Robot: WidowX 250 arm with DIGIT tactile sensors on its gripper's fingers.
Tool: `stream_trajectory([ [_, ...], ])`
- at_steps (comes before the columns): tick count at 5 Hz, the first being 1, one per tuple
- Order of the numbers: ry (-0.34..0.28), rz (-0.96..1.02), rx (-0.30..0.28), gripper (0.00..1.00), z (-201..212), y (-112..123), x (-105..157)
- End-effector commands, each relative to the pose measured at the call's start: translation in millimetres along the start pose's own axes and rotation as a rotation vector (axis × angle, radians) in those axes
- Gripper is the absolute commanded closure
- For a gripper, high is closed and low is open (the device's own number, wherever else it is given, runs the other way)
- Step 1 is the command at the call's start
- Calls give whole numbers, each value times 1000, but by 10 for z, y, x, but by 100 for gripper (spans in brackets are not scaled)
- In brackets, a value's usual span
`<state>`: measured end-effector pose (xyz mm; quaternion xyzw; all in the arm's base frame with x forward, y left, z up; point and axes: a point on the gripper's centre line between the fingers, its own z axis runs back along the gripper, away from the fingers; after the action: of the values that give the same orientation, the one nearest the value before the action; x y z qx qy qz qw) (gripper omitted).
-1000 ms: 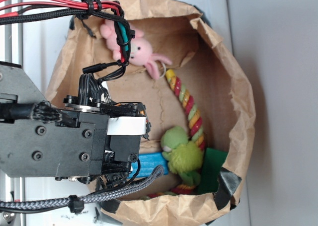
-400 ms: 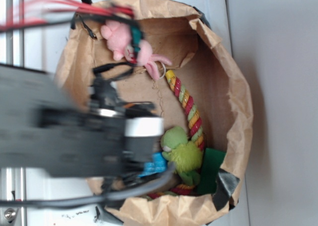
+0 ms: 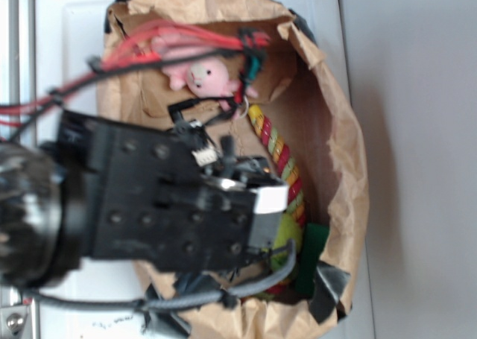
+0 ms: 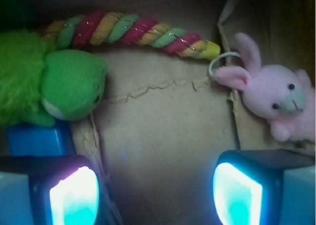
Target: Grab the blue block.
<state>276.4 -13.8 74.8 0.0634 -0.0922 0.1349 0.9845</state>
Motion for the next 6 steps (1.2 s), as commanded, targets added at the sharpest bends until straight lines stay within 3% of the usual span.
stream_trajectory([
  [1,-32,-21,-111,0,549,36,-38],
  [2,-41,-18,-182,0,894,99,-185],
  [3,-63,-1,-184,0,945,150,-220],
  [5,-45,107,-108,0,745,265,49],
  [6,-68,122,-74,0,658,255,112],
])
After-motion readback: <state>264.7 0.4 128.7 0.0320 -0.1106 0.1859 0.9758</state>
